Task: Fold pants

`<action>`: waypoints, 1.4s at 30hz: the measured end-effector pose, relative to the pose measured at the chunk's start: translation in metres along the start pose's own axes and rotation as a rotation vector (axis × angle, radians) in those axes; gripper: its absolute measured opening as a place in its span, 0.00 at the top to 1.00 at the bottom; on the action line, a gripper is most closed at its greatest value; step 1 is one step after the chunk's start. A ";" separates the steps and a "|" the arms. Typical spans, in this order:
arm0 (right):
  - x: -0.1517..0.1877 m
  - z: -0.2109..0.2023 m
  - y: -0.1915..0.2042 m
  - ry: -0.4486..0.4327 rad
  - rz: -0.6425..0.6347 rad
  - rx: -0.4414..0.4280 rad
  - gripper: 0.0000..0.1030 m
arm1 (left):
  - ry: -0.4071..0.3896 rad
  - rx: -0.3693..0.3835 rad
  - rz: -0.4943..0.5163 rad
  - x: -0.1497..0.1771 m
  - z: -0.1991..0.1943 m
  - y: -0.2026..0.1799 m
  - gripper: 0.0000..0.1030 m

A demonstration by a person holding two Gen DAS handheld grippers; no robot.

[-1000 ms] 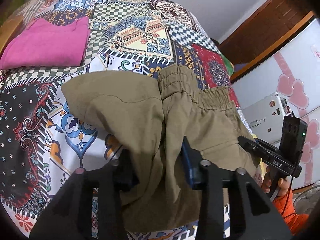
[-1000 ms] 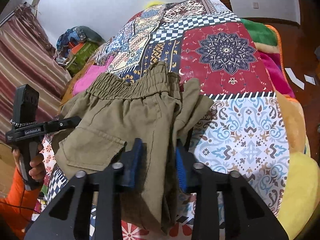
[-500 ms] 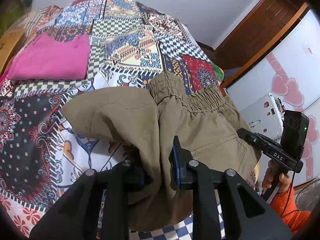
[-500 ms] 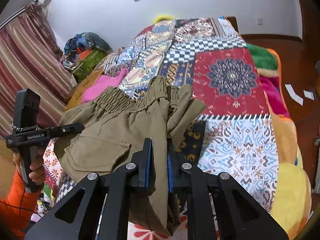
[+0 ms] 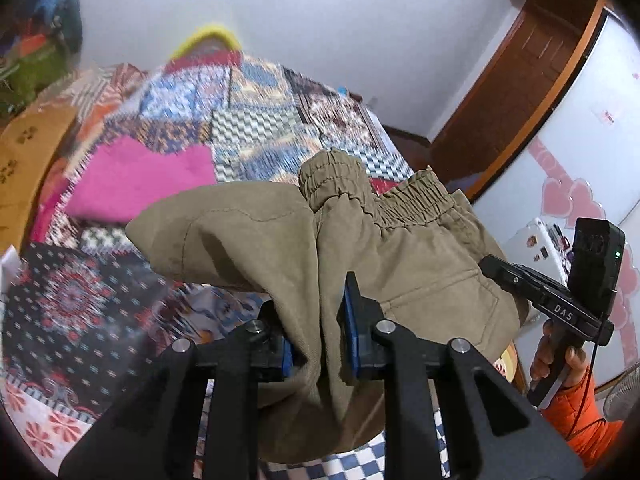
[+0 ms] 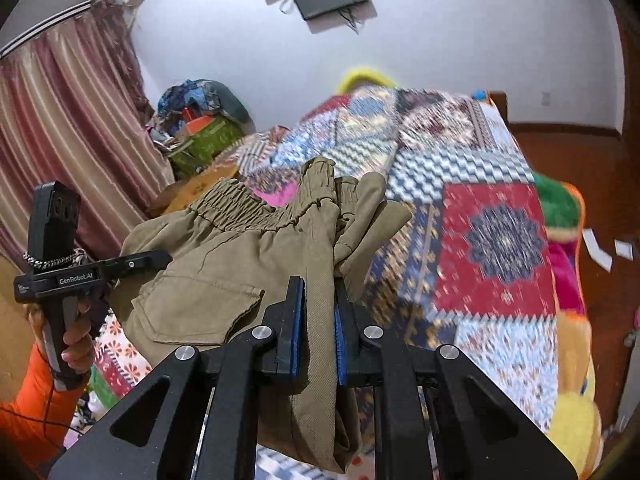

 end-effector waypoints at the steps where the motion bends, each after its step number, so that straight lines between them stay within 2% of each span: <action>1: -0.004 0.001 0.005 -0.007 -0.009 -0.003 0.89 | -0.010 -0.003 -0.003 -0.004 -0.004 0.003 0.80; 12: -0.065 0.048 0.057 -0.073 -0.096 -0.049 0.89 | -0.131 -0.067 -0.029 -0.055 -0.048 0.068 0.80; 22: -0.117 0.119 0.090 -0.100 -0.117 -0.089 0.89 | -0.191 -0.151 -0.020 -0.108 -0.047 0.144 0.80; 25: -0.127 0.142 0.094 -0.099 -0.122 -0.085 0.89 | -0.184 -0.172 -0.022 -0.126 -0.031 0.172 0.80; 29: -0.137 0.174 0.095 -0.090 -0.115 -0.076 0.89 | -0.169 -0.158 -0.053 -0.143 -0.004 0.204 0.80; 34: -0.136 0.224 0.091 -0.034 -0.112 -0.040 0.89 | -0.150 -0.194 -0.032 -0.157 0.042 0.244 0.80; 37: -0.129 0.259 0.086 0.023 -0.113 -0.004 0.89 | -0.099 -0.211 -0.045 -0.156 0.077 0.271 0.79; 42: -0.100 0.309 0.080 0.169 -0.116 0.036 0.89 | 0.058 -0.246 -0.122 -0.138 0.136 0.316 0.75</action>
Point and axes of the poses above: each gripper's, at about its wrist camera, not at the fingertips, and z roughly the way its jaws point, y to its left, x to its underside, the point moved 4 cm from there along z, roughly the way its jaws point, and after that the axes turned 4 degrees about y, right-handed, at the moved point
